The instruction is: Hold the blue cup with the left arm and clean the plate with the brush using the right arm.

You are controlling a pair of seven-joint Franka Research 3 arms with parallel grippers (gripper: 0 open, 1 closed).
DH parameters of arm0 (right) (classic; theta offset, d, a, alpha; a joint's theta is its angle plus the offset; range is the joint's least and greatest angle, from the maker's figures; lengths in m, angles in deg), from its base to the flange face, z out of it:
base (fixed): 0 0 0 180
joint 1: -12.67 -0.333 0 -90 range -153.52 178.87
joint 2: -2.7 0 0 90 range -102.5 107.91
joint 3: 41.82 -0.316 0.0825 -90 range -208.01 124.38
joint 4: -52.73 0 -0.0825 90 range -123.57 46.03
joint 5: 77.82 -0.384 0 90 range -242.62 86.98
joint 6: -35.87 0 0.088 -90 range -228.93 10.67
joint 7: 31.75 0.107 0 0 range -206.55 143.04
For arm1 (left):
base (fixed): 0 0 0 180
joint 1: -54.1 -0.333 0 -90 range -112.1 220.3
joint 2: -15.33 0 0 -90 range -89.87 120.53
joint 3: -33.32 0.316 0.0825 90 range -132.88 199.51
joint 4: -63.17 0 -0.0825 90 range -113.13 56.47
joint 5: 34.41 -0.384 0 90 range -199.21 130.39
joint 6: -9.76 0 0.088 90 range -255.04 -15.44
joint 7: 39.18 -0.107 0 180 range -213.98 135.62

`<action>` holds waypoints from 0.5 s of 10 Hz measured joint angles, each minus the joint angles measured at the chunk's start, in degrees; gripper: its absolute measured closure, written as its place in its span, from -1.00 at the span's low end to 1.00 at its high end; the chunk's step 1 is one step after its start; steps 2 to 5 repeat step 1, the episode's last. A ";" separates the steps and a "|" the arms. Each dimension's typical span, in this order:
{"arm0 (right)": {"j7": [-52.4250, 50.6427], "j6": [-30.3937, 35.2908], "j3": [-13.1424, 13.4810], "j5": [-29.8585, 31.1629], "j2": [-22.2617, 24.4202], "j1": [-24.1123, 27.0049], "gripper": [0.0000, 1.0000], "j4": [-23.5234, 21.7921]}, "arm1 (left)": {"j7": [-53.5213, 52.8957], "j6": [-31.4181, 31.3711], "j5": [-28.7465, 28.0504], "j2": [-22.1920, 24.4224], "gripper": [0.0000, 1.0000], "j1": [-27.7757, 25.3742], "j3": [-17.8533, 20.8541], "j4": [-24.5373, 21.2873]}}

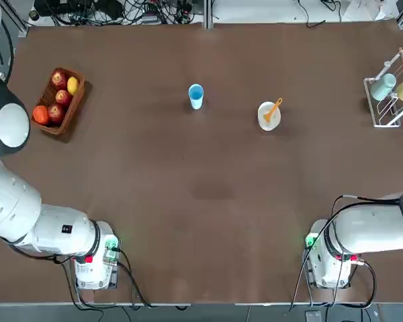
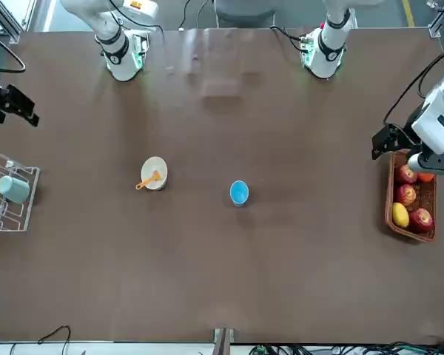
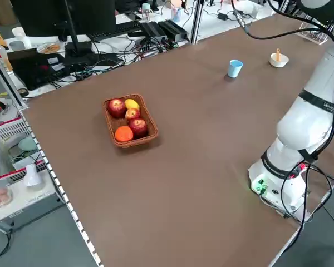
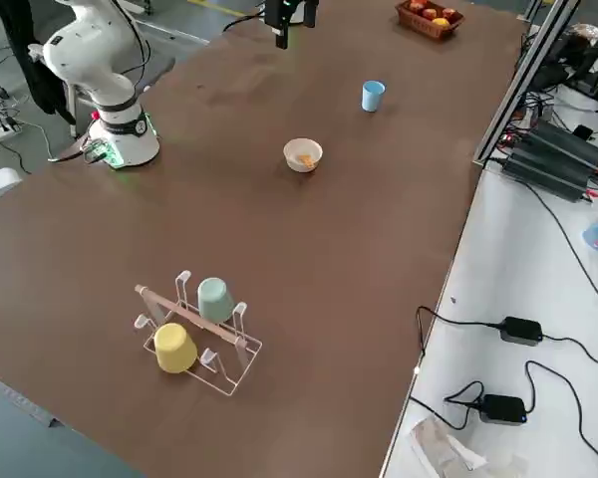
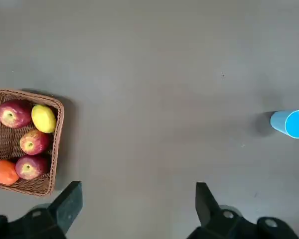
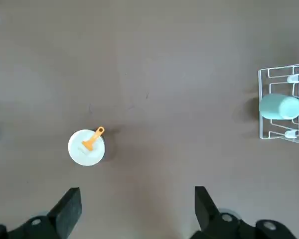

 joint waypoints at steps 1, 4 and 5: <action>-0.01 0.01 0.00 0.00 0.00 0.00 -1.00 0.00 | 0.00 0.00 0.00 0.00 -1.00 0.00 0.00 0.00; -0.01 0.01 0.00 0.00 0.00 0.00 -1.00 0.00 | 0.00 0.00 0.00 0.00 -1.00 0.00 0.00 0.00; -0.01 0.01 0.00 0.00 0.00 0.00 -1.00 0.00 | 0.00 0.00 0.00 0.00 -1.00 0.00 0.00 0.00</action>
